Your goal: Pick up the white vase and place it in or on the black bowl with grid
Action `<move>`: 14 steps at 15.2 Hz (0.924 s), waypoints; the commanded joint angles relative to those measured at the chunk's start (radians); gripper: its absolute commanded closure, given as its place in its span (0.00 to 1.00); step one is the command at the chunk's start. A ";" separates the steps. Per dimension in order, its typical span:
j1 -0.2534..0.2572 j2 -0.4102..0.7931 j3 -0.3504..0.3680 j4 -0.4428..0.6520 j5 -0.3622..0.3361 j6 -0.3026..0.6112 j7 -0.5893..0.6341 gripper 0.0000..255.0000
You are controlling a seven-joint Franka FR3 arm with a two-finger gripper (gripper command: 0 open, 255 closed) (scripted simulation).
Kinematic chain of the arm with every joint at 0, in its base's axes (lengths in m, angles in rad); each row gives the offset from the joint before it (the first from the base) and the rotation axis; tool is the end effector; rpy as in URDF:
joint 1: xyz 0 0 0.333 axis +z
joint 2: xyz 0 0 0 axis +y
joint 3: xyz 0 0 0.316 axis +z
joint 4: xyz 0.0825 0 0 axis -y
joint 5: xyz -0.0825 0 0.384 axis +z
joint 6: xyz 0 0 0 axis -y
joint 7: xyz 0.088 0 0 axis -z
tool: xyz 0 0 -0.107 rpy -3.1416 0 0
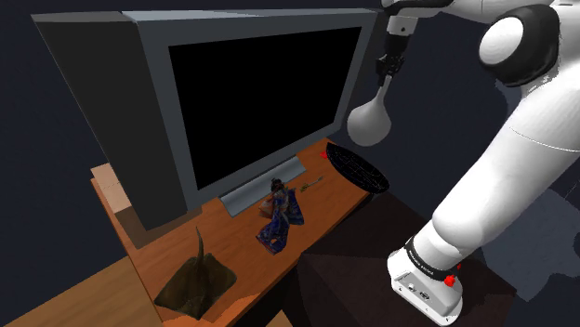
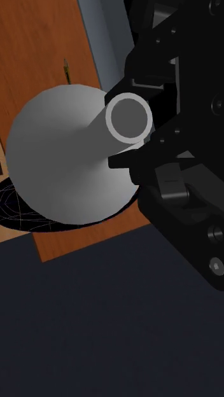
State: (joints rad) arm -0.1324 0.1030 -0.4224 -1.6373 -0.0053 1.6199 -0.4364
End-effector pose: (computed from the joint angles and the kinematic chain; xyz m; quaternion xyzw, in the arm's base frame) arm 0.4977 -0.2972 0.5436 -0.9964 0.0590 0.0602 0.0056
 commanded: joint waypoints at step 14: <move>-0.083 0.158 -0.039 0.137 0.061 0.011 -0.123 1.00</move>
State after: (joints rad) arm -0.2158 0.2603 -0.4616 -1.4880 0.0547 1.6153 -0.5594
